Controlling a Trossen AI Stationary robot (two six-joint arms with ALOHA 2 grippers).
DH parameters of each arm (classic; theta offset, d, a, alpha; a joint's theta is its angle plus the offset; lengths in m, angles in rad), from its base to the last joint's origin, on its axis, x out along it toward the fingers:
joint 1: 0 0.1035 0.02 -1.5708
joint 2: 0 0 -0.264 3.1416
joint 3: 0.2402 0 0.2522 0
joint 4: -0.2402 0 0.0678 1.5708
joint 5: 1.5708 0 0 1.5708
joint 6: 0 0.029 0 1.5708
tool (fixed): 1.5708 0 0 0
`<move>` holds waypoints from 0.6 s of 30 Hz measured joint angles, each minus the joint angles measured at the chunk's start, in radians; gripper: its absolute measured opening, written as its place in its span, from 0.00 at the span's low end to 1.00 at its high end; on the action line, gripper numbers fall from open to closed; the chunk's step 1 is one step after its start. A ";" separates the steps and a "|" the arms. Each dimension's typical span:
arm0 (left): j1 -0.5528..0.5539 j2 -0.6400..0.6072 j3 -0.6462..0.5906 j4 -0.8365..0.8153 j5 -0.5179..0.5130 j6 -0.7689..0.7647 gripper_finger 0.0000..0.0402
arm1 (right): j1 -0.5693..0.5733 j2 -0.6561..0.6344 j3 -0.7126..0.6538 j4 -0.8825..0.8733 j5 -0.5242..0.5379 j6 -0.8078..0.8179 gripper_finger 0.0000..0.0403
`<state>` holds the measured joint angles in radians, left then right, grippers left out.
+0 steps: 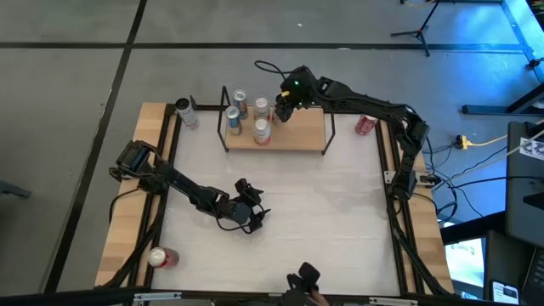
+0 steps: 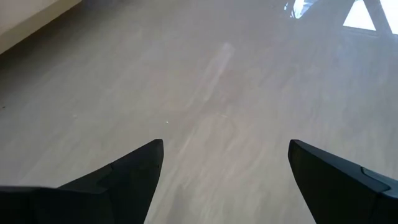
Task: Place canned beverage on shelf
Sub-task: Put the bottom white and pink soda can on the shelf, then put the white and pink soda can aligned with the other white pink soda can on the shelf
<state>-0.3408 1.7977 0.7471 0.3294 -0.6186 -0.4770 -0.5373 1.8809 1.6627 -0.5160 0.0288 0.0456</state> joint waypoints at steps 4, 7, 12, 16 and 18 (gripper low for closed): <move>0.000 0.000 0.000 0.000 0.000 0.000 0.83 | 0.000 0.000 0.000 -0.002 0.005 -0.001 0.65; 0.000 0.000 0.000 0.000 0.000 0.000 0.83 | 0.000 0.000 0.000 0.007 0.006 -0.005 0.81; 0.000 0.000 0.000 0.000 0.000 0.000 0.83 | 0.000 -0.002 0.000 0.002 0.006 -0.005 0.97; 0.000 0.000 0.000 0.000 0.000 0.000 0.83 | 0.001 -0.005 0.000 -0.003 0.006 -0.020 0.93; 0.000 0.000 0.000 0.000 0.000 0.000 0.83 | 0.004 -0.018 0.000 -0.016 0.005 -0.025 0.90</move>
<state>-0.3408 1.7977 0.7471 0.3294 -0.6189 -0.4774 -0.5333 1.8628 1.6627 -0.5323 0.0340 0.0211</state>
